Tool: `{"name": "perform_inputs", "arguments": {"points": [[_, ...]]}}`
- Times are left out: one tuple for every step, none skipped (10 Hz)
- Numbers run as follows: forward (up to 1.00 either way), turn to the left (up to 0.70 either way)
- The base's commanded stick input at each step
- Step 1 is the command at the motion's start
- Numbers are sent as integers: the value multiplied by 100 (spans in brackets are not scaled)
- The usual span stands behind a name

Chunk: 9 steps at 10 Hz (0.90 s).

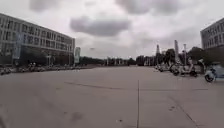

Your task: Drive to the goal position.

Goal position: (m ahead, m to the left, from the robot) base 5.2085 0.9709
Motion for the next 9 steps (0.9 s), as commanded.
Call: {"name": "perform_inputs", "arguments": {"points": [[70,-8],[70,-8],[70,-8],[70,-8],[70,-8],[70,-8],[70,-8],[70,-8],[70,-8]]}}
